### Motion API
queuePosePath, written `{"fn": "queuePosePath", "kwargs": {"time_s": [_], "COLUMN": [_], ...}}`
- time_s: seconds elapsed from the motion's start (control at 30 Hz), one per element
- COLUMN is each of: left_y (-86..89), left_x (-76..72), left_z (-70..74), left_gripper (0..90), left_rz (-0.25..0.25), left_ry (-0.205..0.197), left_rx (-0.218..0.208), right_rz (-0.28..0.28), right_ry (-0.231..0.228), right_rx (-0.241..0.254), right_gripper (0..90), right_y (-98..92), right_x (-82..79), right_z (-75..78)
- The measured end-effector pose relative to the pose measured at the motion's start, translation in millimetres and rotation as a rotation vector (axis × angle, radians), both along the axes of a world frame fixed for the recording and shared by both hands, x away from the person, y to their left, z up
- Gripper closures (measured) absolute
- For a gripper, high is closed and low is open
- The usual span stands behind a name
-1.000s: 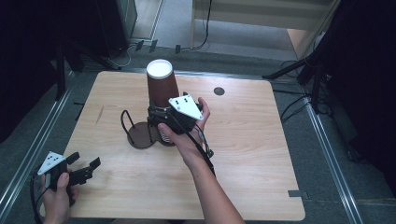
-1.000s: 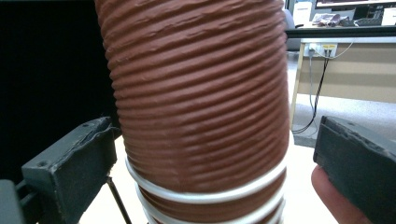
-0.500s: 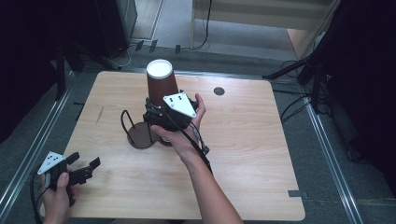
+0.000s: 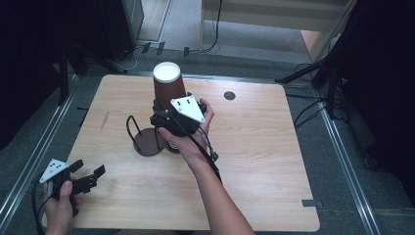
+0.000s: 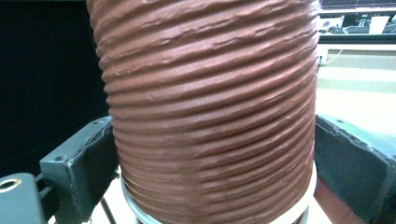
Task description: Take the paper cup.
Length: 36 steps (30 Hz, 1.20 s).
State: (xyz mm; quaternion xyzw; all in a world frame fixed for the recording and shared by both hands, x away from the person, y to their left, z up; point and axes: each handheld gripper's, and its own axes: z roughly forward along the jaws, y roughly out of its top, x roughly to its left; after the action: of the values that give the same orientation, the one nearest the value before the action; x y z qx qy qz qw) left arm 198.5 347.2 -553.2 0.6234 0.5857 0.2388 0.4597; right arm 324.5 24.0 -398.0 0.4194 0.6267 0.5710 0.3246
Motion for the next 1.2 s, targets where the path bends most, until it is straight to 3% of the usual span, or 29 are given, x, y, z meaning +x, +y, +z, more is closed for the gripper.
{"fn": "queuePosePath", "kwargs": {"time_s": [0.43,1.0,1.1,1.2], "left_y": [-0.5,-0.8,-0.7,-0.8], "left_x": [0.5,0.9,1.0,0.9], "left_z": [0.0,-0.1,-0.1,-0.1], "left_gripper": [8.9,8.9,8.9,8.9], "left_rz": [-0.001,-0.003,-0.001,0.000], "left_ry": [0.000,0.002,0.003,0.002], "left_rx": [0.004,0.006,0.002,0.000], "right_rz": [-0.011,-0.015,-0.029,-0.030], "right_ry": [-0.019,-0.043,-0.080,-0.086], "right_rx": [0.038,0.008,0.004,0.015], "right_gripper": [3.2,9.6,10.5,10.6], "right_y": [1.3,4.6,5.9,5.6], "right_x": [0.7,4.0,2.0,2.9], "right_z": [2.9,10.0,14.7,21.1]}}
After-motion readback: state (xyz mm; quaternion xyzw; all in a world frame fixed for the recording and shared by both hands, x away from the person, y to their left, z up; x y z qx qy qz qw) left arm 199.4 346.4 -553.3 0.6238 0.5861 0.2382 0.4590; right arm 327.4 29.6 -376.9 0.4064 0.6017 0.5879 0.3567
